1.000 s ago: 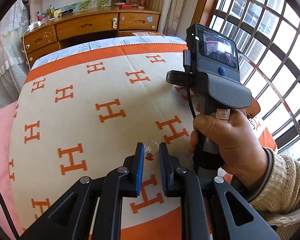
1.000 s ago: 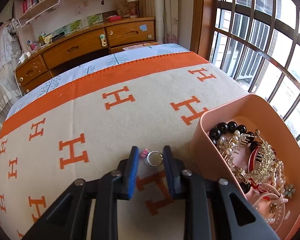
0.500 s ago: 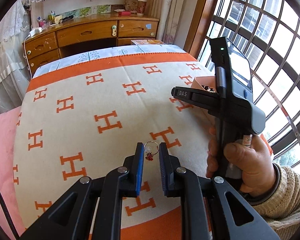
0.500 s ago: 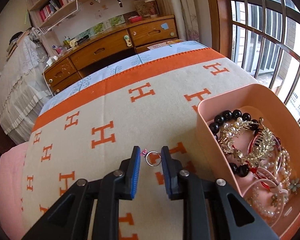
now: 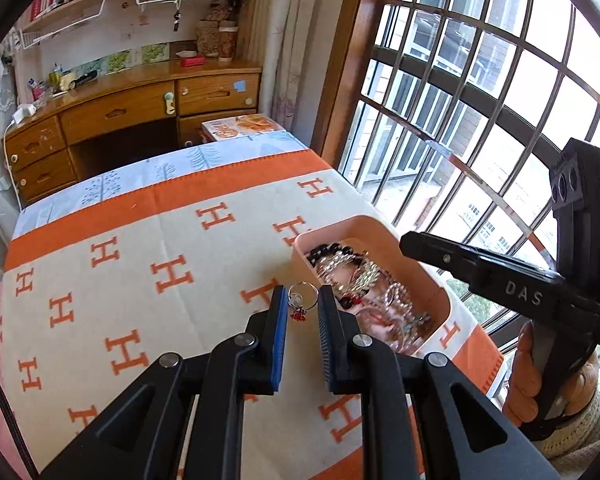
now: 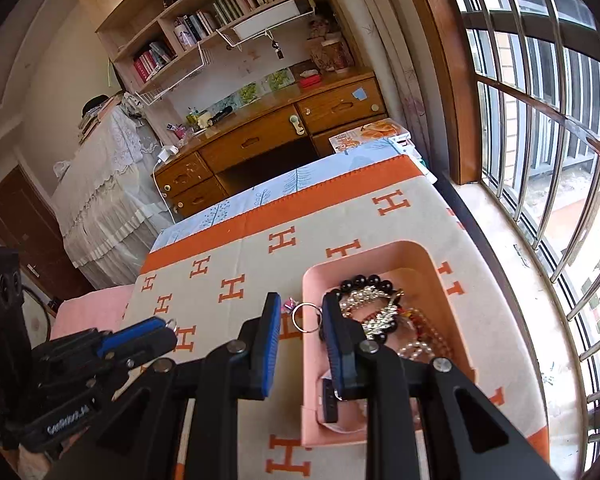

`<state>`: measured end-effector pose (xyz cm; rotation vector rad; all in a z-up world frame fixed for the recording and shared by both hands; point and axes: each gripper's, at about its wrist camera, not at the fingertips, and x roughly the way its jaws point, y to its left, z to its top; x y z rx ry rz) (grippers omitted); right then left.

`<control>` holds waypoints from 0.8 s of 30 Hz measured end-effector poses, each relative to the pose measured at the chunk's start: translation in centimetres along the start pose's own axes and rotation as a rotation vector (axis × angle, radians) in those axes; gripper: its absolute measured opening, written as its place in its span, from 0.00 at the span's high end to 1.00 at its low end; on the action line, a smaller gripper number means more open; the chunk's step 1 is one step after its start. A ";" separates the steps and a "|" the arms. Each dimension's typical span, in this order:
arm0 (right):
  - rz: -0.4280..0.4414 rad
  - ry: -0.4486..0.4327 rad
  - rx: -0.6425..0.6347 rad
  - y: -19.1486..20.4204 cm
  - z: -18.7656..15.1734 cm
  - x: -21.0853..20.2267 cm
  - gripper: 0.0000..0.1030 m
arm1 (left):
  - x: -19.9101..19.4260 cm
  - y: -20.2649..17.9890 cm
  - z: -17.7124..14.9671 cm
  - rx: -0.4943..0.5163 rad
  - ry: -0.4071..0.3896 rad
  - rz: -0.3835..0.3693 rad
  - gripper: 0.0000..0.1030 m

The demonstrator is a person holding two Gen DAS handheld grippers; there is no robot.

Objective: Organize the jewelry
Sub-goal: 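Carry both rings into the pink box and open both tools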

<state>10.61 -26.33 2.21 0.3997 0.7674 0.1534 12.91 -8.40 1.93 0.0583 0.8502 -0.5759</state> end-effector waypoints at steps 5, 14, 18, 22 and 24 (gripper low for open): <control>0.021 0.044 0.057 -4.3 1.2 -0.5 0.78 | 4.6 -3.2 3.8 0.026 0.041 -0.046 0.87; 0.057 0.143 0.103 -8.0 1.0 2.1 0.78 | 13.9 -7.2 6.4 0.030 0.178 -0.076 0.87; 0.067 0.172 0.121 -9.2 1.0 3.0 0.78 | 16.0 -7.7 6.3 0.018 0.209 -0.071 0.78; 0.102 0.184 0.158 -10.4 1.3 3.4 0.71 | 16.7 -7.4 6.1 -0.005 0.221 -0.067 0.58; 0.109 0.187 0.169 -10.7 1.3 3.4 0.69 | 16.6 -7.0 6.0 -0.020 0.213 -0.061 0.54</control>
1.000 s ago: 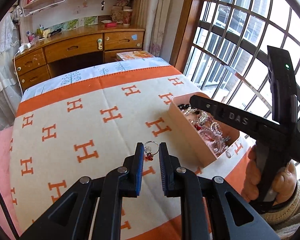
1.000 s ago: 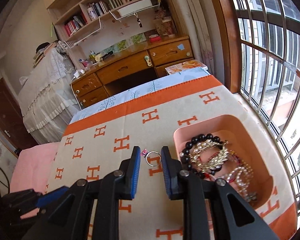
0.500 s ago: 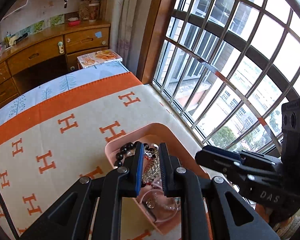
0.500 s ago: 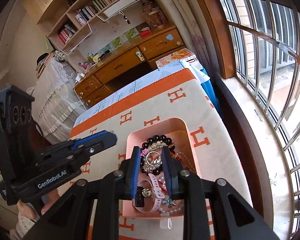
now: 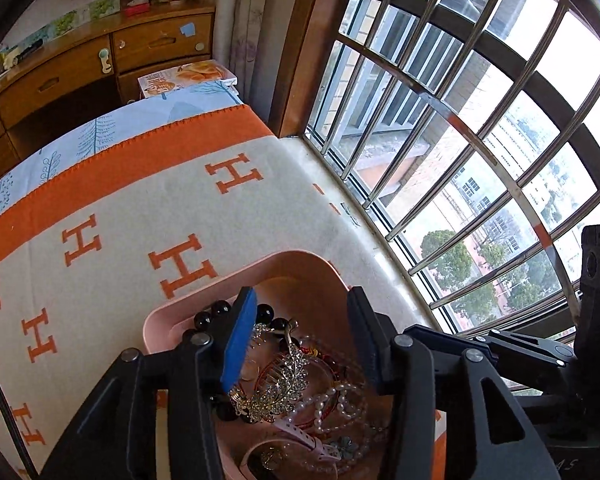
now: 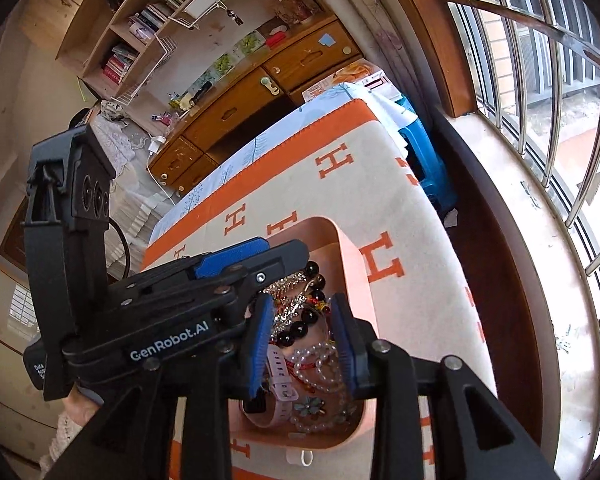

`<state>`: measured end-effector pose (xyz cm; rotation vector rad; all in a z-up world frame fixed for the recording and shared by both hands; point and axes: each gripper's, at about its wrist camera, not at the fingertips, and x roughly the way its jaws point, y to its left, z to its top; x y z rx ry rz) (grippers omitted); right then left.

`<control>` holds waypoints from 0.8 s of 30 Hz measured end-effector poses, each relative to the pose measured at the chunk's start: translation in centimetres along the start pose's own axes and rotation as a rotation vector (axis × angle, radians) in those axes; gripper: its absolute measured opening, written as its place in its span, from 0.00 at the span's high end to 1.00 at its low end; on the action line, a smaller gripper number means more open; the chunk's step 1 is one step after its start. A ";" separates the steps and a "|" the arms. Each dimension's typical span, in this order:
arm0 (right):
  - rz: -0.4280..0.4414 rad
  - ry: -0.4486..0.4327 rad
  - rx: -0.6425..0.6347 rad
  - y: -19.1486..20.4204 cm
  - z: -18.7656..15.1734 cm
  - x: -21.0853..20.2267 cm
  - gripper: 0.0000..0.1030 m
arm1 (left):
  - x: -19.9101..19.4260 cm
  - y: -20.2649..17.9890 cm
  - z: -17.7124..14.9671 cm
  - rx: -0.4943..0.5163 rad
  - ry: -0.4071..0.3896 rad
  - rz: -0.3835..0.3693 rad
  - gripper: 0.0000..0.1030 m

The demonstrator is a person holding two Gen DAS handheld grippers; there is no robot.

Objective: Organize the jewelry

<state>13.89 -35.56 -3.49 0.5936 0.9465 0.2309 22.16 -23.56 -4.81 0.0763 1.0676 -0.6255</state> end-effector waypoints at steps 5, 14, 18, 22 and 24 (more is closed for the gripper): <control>-0.008 -0.012 -0.031 0.5 0.1 0.1 0.69 | -1.1 1.0 -0.5 -0.026 -0.015 0.012 0.49; -0.005 -0.021 -0.102 2.8 -1.0 -0.5 0.69 | -6.1 3.6 -3.5 -0.082 -0.090 0.123 0.23; -0.012 -0.020 -0.138 4.1 -2.3 -0.8 0.69 | -8.8 4.9 -6.0 -0.133 -0.116 0.187 0.15; -0.029 -0.020 -0.183 5.5 -4.1 -1.0 0.69 | -11.7 5.7 -9.4 -0.163 -0.148 0.269 0.10; -0.037 -0.017 -0.206 6.3 -5.2 -1.0 0.69 | -13.1 5.7 -11.3 -0.173 -0.174 0.327 0.03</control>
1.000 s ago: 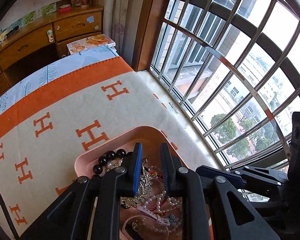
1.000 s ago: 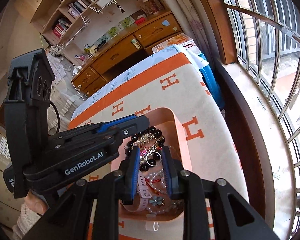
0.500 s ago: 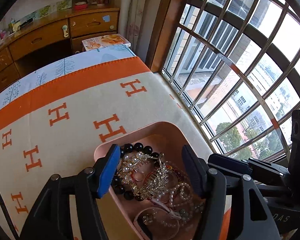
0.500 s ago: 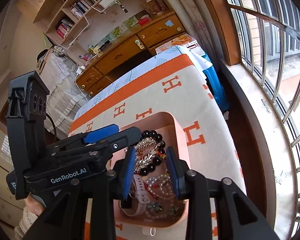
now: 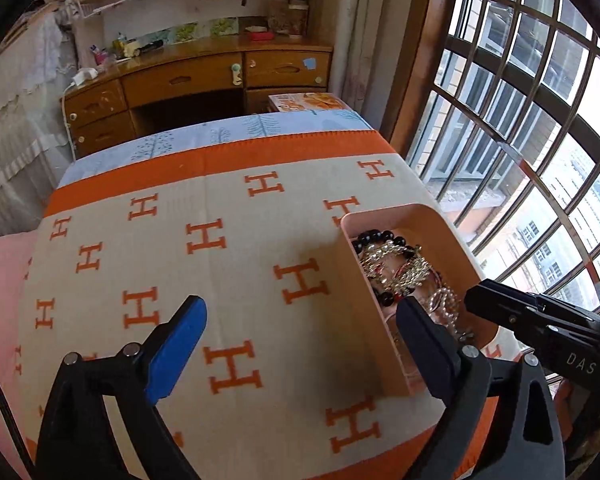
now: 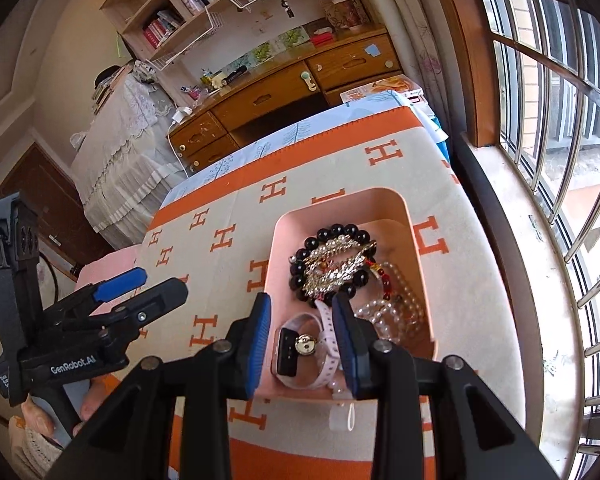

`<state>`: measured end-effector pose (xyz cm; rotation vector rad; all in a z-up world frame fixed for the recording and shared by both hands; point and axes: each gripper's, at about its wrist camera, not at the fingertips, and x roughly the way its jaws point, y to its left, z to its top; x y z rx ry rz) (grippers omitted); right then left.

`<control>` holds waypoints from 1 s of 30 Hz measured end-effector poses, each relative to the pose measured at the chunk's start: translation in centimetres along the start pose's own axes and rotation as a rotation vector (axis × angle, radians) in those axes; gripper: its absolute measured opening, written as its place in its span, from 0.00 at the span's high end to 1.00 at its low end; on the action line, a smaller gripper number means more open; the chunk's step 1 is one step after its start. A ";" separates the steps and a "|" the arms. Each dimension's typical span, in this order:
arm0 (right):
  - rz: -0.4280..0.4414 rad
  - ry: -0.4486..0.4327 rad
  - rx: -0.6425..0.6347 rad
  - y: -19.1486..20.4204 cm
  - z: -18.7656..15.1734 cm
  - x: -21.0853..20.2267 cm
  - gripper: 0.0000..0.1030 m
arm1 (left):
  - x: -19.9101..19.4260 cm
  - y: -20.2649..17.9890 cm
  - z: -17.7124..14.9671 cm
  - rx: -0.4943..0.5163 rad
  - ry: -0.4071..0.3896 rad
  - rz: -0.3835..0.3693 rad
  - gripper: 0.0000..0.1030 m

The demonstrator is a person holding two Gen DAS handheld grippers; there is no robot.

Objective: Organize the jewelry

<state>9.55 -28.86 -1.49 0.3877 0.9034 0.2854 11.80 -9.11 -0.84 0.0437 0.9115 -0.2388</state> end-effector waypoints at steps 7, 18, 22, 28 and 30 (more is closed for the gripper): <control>-0.009 -0.007 -0.078 3.7 -3.1 -0.6 0.69 | -4.7 2.2 -4.9 -0.046 -0.044 0.133 0.01; -0.003 -0.108 -0.130 8.4 -6.0 -4.8 0.54 | -8.6 3.8 -8.6 -0.166 -0.064 0.240 0.01; -0.008 -0.125 -0.163 9.7 -6.5 -5.5 0.44 | -10.4 4.1 -9.0 -0.191 -0.123 0.234 0.01; -0.032 -0.155 -0.182 10.6 -7.5 -6.1 0.43 | -11.9 4.0 -9.4 -0.183 -0.174 0.256 0.01; -0.037 -0.149 -0.196 11.0 -7.8 -6.0 0.43 | -12.1 4.0 -9.4 -0.185 -0.180 0.254 0.01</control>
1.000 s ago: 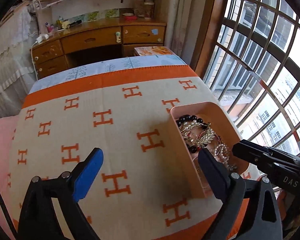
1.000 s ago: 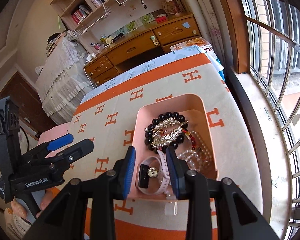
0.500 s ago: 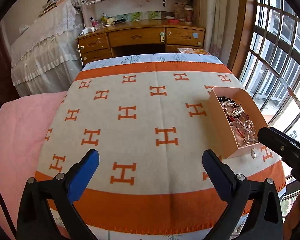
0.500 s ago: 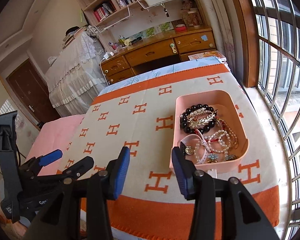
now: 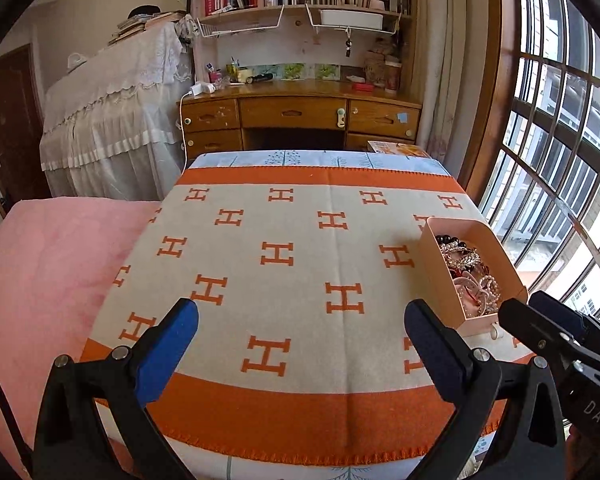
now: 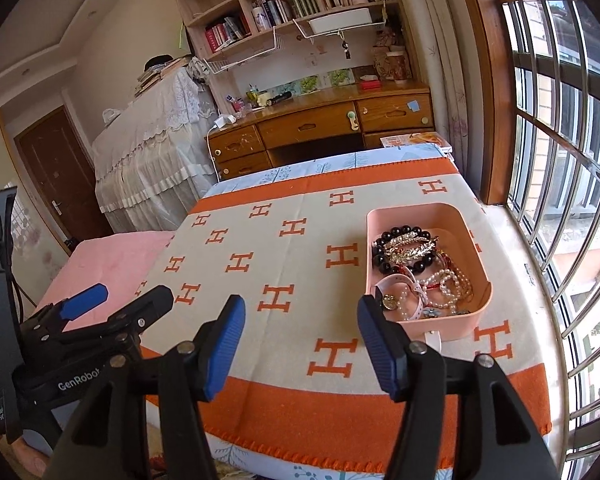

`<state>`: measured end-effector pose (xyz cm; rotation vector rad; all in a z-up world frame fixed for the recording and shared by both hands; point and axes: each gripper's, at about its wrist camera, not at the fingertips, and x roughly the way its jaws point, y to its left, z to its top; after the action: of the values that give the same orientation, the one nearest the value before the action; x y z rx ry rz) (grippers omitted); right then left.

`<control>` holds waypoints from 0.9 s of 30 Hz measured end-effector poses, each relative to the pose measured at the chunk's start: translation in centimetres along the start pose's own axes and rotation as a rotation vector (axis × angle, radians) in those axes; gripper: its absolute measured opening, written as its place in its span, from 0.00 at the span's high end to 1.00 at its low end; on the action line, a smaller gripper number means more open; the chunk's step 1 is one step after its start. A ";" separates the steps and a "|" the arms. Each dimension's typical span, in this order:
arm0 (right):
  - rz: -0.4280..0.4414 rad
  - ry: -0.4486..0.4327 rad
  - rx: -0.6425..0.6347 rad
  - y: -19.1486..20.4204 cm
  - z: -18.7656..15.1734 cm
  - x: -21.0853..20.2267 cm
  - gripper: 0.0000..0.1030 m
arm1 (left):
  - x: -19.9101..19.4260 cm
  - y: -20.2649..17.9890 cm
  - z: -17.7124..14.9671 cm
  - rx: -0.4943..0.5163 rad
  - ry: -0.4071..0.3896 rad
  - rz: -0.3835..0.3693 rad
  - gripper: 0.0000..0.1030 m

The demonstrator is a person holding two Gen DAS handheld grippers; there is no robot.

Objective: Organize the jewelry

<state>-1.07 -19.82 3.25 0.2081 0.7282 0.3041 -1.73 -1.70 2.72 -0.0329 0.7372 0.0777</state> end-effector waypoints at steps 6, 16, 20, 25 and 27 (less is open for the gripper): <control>0.005 0.014 -0.009 0.7 -0.2 0.4 0.43 | -0.1 0.0 0.0 0.007 0.000 0.002 0.01; 0.001 0.025 -0.018 1.3 -0.3 1.0 0.43 | 0.4 0.3 -0.2 0.006 0.011 0.004 0.01; 0.006 0.028 -0.015 1.4 -0.3 1.1 0.43 | 0.5 0.6 -0.1 0.007 0.011 0.007 0.01; 0.006 0.029 -0.014 1.4 -0.2 1.3 0.43 | 0.8 0.5 -0.1 0.005 0.014 0.014 0.01; 0.005 0.028 -0.015 1.5 -0.2 1.3 0.43 | 0.9 0.5 0.1 0.006 0.015 0.016 0.01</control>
<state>-0.60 -18.00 2.71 0.1920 0.7526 0.3177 -1.09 -1.13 2.16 -0.0220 0.7530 0.0906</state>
